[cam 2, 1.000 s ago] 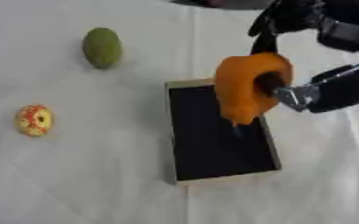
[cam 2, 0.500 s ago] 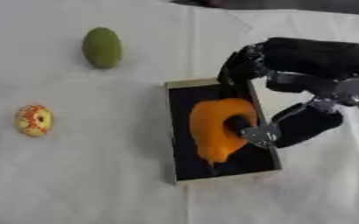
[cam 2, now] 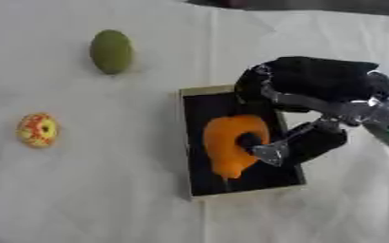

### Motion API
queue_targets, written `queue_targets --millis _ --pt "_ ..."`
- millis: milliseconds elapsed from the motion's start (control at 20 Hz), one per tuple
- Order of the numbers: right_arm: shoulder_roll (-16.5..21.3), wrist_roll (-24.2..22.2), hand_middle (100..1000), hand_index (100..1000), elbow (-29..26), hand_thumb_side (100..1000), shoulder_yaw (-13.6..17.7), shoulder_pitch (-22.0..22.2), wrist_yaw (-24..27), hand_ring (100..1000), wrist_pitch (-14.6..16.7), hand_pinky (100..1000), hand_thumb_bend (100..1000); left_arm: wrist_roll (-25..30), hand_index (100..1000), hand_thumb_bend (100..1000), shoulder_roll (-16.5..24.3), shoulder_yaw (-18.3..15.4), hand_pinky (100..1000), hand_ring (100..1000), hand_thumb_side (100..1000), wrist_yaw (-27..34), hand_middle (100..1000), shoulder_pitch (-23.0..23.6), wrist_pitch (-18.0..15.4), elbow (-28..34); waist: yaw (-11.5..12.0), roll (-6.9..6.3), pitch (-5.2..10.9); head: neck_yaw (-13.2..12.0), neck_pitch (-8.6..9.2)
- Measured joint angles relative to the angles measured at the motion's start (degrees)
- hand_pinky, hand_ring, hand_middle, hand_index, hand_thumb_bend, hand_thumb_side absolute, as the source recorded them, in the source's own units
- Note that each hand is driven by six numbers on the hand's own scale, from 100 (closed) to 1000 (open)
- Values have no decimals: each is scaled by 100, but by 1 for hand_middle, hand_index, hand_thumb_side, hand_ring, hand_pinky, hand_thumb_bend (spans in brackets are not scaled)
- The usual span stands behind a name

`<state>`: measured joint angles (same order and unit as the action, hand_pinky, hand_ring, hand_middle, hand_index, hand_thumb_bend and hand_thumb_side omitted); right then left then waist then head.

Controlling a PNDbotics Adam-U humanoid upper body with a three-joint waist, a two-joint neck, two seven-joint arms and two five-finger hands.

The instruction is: Pick up objects on the table and place them in the box.

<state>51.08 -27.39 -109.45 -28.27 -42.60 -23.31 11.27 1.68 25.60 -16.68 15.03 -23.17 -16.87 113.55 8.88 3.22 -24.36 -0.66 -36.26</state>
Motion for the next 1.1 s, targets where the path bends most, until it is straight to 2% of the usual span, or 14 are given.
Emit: queue_targets --millis 50,150,250,700,1100 --pt "0 -44 651 801 32 387 -18 21 -54 905 48 837 100 2 809 100 -5 0 857 679 578 0 707 0 1 0 0 0 0 0 0" --pt "0 -194 723 838 71 387 -41 35 -138 952 196 868 100 3 809 100 -28 0 858 678 579 2 707 0 2 0 0 0 0 0 0" --pt "0 -361 756 855 93 402 -38 59 -215 974 359 890 100 5 809 100 -40 0 858 678 579 3 707 0 3 0 -2 0 0 -1 0" --pt "2 -741 755 850 155 413 2 132 -334 983 701 898 100 28 807 100 -43 0 857 677 580 6 704 6 25 0 -9 1 0 -3 0" --pt "31 -640 739 845 152 366 188 185 -277 976 673 890 100 37 808 100 -46 0 857 677 581 9 705 7 34 0 -25 -1 -1 -18 0"
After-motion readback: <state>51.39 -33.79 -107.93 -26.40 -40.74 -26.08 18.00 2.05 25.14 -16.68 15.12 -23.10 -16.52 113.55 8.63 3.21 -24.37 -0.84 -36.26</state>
